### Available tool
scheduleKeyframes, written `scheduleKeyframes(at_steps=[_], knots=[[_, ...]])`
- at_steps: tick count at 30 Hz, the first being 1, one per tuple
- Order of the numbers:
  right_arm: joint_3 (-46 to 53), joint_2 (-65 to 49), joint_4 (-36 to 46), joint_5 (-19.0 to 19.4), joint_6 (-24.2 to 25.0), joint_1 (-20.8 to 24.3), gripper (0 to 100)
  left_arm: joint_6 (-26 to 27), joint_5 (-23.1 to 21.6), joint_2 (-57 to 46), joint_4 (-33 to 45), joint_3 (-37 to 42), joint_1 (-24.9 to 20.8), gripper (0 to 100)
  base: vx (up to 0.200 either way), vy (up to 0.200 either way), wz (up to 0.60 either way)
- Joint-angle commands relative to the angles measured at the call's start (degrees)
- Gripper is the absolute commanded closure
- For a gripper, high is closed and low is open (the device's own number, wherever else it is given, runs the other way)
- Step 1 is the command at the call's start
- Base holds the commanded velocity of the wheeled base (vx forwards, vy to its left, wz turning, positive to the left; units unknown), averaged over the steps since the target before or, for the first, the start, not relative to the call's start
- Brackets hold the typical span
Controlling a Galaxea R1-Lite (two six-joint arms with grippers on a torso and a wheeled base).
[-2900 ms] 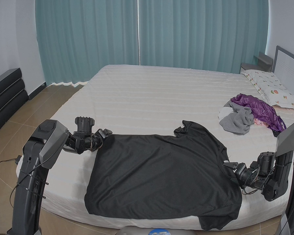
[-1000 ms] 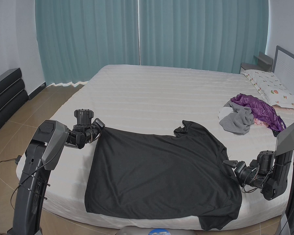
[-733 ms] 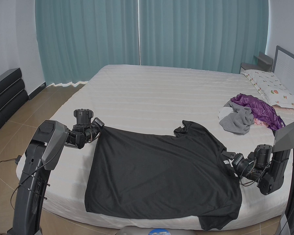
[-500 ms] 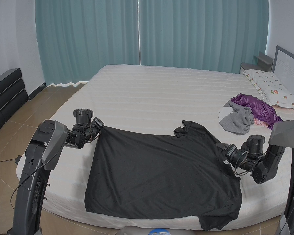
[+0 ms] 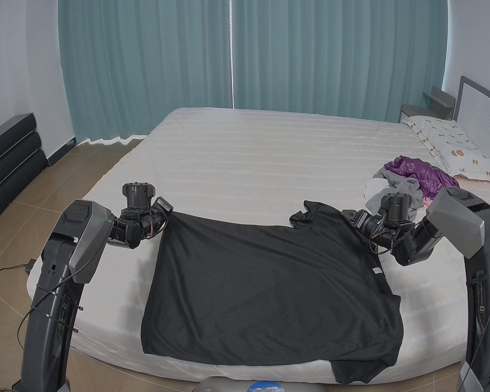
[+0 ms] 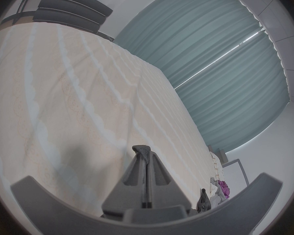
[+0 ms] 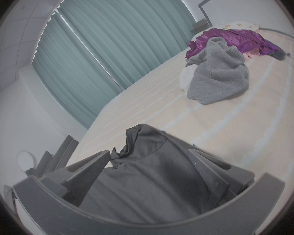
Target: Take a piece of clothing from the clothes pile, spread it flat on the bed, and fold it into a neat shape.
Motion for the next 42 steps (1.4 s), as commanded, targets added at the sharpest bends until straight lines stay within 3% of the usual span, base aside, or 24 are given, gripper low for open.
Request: scheduleKeyframes(at_steps=[1, 13, 14, 32, 42], knots=[[-12.6, 10.8, 5.7, -3.8, -3.4, 0.5, 0, 0.0, 0.0, -0.2, 0.2, 0.2, -0.1, 100, 0.0, 0.0, 0.0], [-26.2, 17.7, 10.0, -6.4, -3.4, 0.3, 0, 0.0, 0.0, -0.2, 0.2, 0.2, -0.1, 100, 0.0, 0.0, 0.0], [-27.0, 18.2, 10.3, -6.6, -3.4, 0.3, 100, 0.0, 0.0, -0.2, 0.2, 0.3, -0.1, 100, 0.0, 0.0, 0.0], [-30.4, 16.3, 9.2, -9.3, 0.7, -0.9, 100, 0.4, 1.0, 0.2, -0.1, -0.6, 0.1, 100, 0.0, 0.0, 0.0], [-30.5, 14.5, 7.6, -11.4, 1.8, -2.4, 100, 3.3, 1.4, -0.5, 0.0, -3.9, 1.3, 100, 0.0, 0.0, 0.0]])
